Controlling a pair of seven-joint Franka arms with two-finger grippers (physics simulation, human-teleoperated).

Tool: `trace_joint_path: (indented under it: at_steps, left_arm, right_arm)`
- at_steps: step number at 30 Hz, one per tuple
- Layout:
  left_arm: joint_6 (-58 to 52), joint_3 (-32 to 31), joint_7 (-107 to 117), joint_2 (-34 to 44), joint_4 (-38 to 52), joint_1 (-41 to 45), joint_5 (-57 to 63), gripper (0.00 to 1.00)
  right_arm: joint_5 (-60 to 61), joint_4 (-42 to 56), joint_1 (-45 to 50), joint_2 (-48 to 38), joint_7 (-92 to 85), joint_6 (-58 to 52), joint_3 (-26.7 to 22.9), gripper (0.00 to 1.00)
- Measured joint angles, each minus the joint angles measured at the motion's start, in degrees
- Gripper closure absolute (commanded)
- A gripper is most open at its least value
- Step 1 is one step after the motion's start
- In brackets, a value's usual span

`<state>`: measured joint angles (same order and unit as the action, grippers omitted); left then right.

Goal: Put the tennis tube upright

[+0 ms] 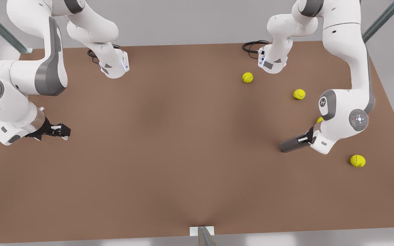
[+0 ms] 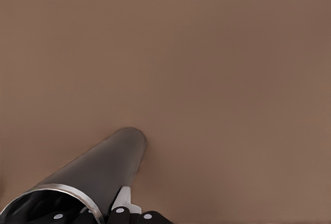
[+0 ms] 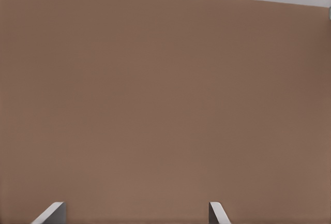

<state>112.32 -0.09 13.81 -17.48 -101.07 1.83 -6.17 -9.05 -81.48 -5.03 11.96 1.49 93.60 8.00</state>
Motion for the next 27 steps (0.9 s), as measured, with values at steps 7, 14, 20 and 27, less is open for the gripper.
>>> trace_joint_path:
  at_steps: [7,14,20,27]
  left_arm:
    - [-0.16,0.01,-0.15,0.07,0.03,0.10,0.26,0.00]
    - [-0.61,-0.09,1.00,0.50,0.08,0.10,0.91,0.00]
    - [-0.84,-0.53,1.05,1.64,0.09,0.08,1.10,0.00]
    - [-2.87,-0.53,0.95,1.74,2.42,0.10,1.17,0.00]
  right_arm:
    - [-0.04,0.00,0.07,0.00,0.00,0.00,0.00,0.00]
    - [-0.09,0.00,0.10,0.00,0.00,0.00,0.00,0.00]
    - [-0.09,0.00,0.10,0.00,0.00,0.00,0.00,0.00]
    - [0.44,0.01,-0.39,0.00,-0.08,0.00,0.00,0.00]
